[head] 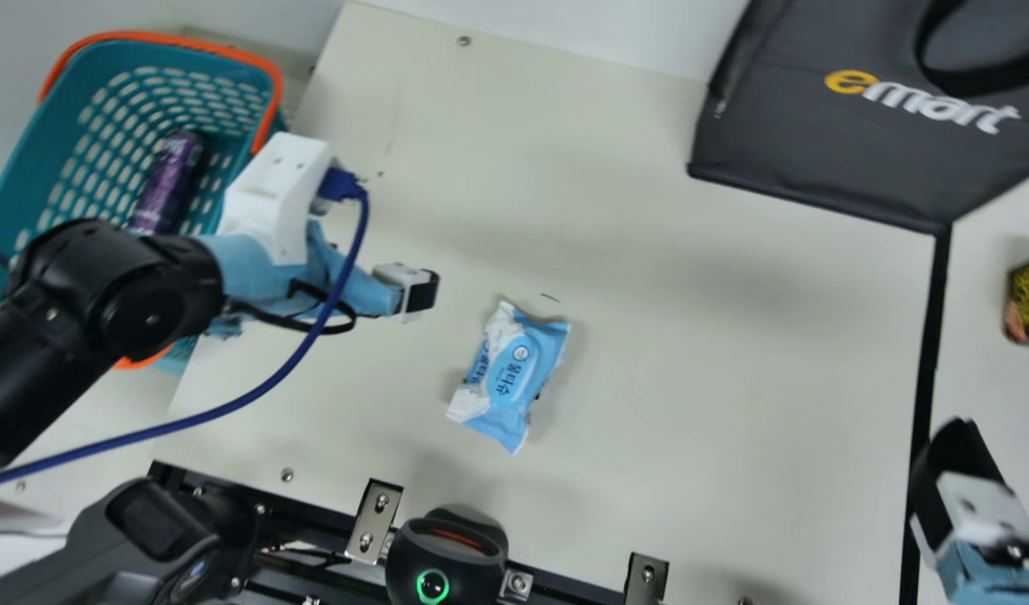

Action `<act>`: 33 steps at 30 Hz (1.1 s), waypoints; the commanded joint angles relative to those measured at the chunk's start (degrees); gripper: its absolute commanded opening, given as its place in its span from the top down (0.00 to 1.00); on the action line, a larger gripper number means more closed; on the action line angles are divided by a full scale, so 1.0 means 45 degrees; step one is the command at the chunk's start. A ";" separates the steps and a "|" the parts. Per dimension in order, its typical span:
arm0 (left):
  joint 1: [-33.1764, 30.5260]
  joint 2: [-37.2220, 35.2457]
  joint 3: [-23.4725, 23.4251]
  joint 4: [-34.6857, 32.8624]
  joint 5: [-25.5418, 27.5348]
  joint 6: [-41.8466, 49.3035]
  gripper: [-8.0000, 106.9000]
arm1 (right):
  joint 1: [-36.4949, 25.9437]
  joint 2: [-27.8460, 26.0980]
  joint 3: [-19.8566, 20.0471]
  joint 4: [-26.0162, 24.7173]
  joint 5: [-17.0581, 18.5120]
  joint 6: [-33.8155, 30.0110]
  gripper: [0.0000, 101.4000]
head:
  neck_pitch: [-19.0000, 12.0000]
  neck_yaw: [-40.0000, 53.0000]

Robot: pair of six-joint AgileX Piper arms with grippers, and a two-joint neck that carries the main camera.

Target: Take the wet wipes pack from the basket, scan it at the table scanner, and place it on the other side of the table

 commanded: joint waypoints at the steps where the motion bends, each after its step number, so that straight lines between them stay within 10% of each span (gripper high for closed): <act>1: 0.0000 0.0000 0.0000 0.0000 0.0000 0.0000 0.15 | 0.0000 0.0000 0.0000 0.0000 0.0000 0.0000 0.06 | -0.0388 -0.1160; 33: -0.1259 0.0705 -0.0373 0.0443 0.0062 -0.1052 0.15 | 0.0000 0.0000 0.0000 0.0000 -0.0012 0.0000 0.06 | -0.0388 -0.2636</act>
